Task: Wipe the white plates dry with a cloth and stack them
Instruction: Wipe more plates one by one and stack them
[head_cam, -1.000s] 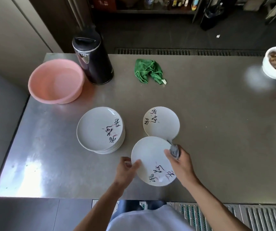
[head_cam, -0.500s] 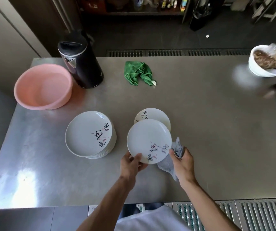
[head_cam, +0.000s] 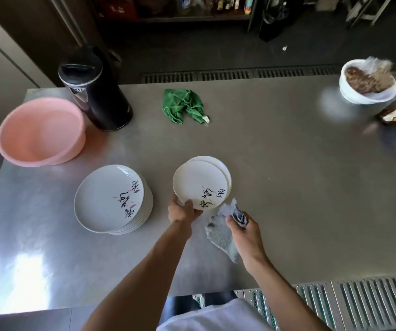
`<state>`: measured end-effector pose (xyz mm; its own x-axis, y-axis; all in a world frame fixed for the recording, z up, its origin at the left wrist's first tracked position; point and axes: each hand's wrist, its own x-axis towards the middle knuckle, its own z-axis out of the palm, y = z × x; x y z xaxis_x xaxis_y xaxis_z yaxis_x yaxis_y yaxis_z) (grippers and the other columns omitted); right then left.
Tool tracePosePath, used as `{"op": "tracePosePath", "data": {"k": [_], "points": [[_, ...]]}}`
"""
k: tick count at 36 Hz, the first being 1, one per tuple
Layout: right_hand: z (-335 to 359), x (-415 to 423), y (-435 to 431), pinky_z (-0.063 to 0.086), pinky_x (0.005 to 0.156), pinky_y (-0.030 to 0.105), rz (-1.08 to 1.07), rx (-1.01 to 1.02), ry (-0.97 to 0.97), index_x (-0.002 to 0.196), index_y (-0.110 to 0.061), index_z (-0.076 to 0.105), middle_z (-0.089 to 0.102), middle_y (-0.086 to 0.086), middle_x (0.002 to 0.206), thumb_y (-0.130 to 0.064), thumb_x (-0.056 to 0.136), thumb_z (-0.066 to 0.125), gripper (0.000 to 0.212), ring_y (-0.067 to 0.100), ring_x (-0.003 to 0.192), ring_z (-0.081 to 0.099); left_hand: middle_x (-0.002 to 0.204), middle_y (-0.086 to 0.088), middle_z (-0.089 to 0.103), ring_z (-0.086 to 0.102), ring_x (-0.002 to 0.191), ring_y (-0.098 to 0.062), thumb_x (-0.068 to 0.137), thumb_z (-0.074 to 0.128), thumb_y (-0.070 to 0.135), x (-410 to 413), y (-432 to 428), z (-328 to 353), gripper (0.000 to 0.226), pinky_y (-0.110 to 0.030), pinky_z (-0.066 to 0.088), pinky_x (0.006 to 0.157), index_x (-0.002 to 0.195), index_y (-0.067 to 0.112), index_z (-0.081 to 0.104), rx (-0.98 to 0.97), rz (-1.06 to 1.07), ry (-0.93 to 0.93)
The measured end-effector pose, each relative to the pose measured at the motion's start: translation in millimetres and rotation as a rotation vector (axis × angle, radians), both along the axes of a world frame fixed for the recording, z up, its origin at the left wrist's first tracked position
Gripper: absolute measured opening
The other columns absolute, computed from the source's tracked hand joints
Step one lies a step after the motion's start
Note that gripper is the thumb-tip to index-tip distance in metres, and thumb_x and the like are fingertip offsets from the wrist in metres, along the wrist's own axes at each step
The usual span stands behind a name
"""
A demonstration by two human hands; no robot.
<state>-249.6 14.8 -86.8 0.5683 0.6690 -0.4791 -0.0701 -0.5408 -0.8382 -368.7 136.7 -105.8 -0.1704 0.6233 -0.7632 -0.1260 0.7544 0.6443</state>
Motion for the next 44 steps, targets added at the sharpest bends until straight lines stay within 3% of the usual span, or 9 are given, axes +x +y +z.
{"op": "tracePosePath", "data": {"k": [7,18,24,29,32,36,39,42,44], "points": [[2,2,-6,0.031,0.051,0.017,0.051,-0.001,0.04,0.07,-0.019,0.046,0.039,-0.009,0.062,-0.024,0.091,0.064,0.029,0.009,0.058,0.033,0.13,-0.017,0.063,0.071,0.1,-0.042,0.1,0.059,0.004,15,6,-6,0.057,-0.051,0.062,0.083,0.15,0.027,0.048,0.005,-0.039,0.037],[16,-1,-2,0.024,0.047,0.019,0.055,-0.014,0.07,0.062,-0.025,0.035,0.024,-0.013,0.057,-0.039,0.08,0.059,0.032,0.009,0.054,0.023,0.139,-0.017,0.05,0.06,0.119,-0.038,0.105,0.051,0.015,17,15,-8,0.043,-0.029,0.062,0.051,0.146,0.018,0.039,-0.079,-0.257,0.149],[17,-19,12,0.04,0.062,0.023,0.053,-0.021,0.166,0.074,-0.022,0.061,0.057,-0.012,0.064,-0.027,0.09,0.058,0.017,0.007,0.06,0.049,0.131,-0.015,0.06,0.06,0.111,-0.029,0.097,0.055,0.015,-4,16,24,0.037,-0.05,0.057,0.098,0.133,0.018,0.055,0.088,-0.431,0.22],[35,-54,44,0.044,0.06,0.003,0.065,0.05,0.316,0.089,-0.03,0.074,0.076,-0.016,0.087,-0.023,0.098,0.058,0.02,-0.005,0.08,0.069,0.084,0.002,0.065,0.064,0.076,-0.013,0.103,0.047,0.01,-61,18,69,0.037,-0.032,0.059,0.068,0.139,0.012,0.056,0.354,-0.386,0.155],[44,-79,66,0.043,0.063,0.0,0.095,0.083,0.34,0.096,-0.03,0.069,0.073,-0.026,0.09,-0.025,0.1,0.056,0.015,-0.012,0.084,0.065,0.087,-0.001,0.068,0.066,0.061,-0.006,0.104,0.048,0.014,-114,24,96,0.028,-0.022,0.052,0.052,0.123,0.016,0.068,0.454,-0.255,0.349],[53,-111,93,0.036,0.076,0.003,0.177,0.118,0.323,0.099,-0.038,0.064,0.065,-0.033,0.099,-0.029,0.101,0.054,0.014,-0.026,0.09,0.054,0.107,-0.007,0.07,0.067,0.082,-0.015,0.096,0.052,0.01,-183,32,114,0.032,-0.037,0.056,0.089,0.122,0.016,0.07,0.494,-0.12,0.66],[56,-131,109,0.039,0.079,0.007,0.257,0.128,0.318,0.104,-0.036,0.064,0.066,-0.03,0.104,-0.03,0.102,0.051,0.014,-0.021,0.096,0.056,0.13,-0.019,0.06,0.063,0.111,-0.032,0.096,0.054,0.009,-222,39,109,0.04,-0.046,0.05,0.104,0.136,0.007,0.062,0.362,-0.128,0.703],[59,-146,118,0.04,0.066,-0.001,0.287,0.131,0.308,0.095,-0.036,0.062,0.067,-0.036,0.084,-0.031,0.103,0.05,0.015,-0.023,0.08,0.057,0.093,-0.014,0.055,0.053,0.087,-0.028,0.093,0.054,0.011,-237,40,104,0.014,-0.031,0.046,0.082,0.086,0.014,0.066,0.259,-0.207,0.636],[60,-154,121,0.039,0.062,-0.002,0.286,0.129,0.278,0.09,-0.036,0.061,0.065,-0.04,0.078,-0.028,0.102,0.05,0.018,-0.024,0.074,0.056,0.078,-0.007,0.052,0.047,0.076,-0.024,0.083,0.051,0.017,-237,39,103,0.016,-0.032,0.038,0.068,0.074,0.011,0.062,0.251,-0.237,0.577]]}}
